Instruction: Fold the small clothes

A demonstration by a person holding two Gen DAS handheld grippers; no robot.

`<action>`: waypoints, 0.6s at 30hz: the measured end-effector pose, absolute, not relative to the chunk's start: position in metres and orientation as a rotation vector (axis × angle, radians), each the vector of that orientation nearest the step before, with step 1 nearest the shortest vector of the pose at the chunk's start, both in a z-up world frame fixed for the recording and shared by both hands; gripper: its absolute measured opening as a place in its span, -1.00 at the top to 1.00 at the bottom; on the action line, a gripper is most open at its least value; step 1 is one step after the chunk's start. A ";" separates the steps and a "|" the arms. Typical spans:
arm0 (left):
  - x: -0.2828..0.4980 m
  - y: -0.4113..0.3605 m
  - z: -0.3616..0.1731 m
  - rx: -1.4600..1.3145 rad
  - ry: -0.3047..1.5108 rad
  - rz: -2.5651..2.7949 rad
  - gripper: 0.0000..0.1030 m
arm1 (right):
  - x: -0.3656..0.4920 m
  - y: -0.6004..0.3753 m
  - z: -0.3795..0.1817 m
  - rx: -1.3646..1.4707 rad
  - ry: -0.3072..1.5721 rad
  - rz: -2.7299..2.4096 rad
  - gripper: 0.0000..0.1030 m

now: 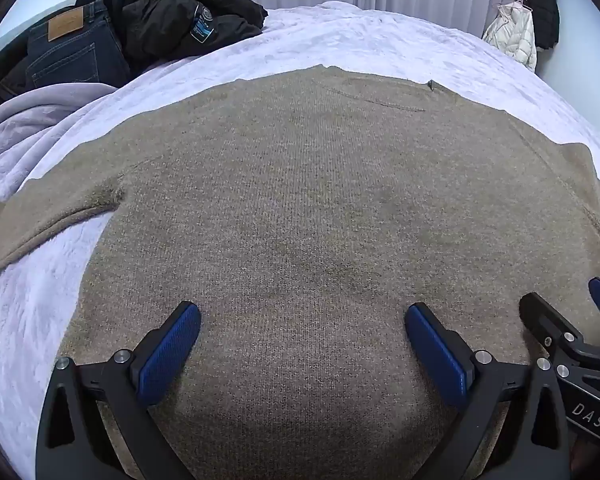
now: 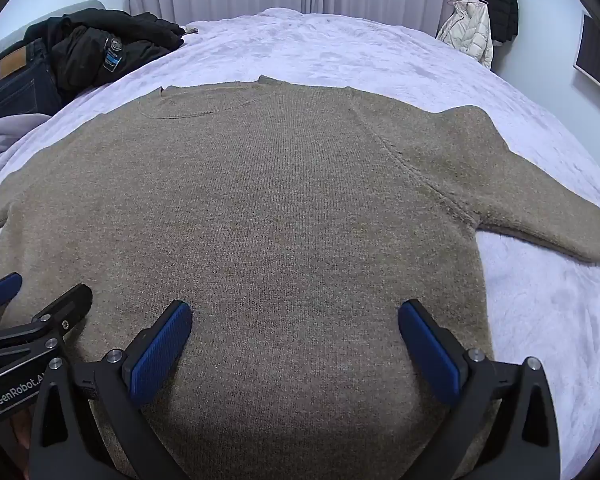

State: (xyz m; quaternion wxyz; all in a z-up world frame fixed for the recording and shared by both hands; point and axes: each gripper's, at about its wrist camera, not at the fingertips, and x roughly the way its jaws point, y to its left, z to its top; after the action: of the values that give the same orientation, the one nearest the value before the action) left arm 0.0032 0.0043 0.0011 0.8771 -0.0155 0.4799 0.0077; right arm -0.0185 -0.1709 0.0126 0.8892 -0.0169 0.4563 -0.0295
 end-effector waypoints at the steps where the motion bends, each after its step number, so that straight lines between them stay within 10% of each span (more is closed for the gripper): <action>1: 0.005 0.002 0.001 -0.028 1.003 0.019 -1.00 | -0.019 -0.171 0.013 -0.035 0.948 -0.061 -1.00; 18: -0.007 0.003 0.005 -0.012 0.953 0.029 -1.00 | -0.018 -0.165 0.012 -0.057 0.961 -0.082 -1.00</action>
State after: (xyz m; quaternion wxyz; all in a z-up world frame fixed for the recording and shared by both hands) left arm -0.0067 0.0032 0.0046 0.8884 -0.0058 0.4589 0.0141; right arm -0.0176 -0.1648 0.0122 0.8855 -0.0274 0.4622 -0.0396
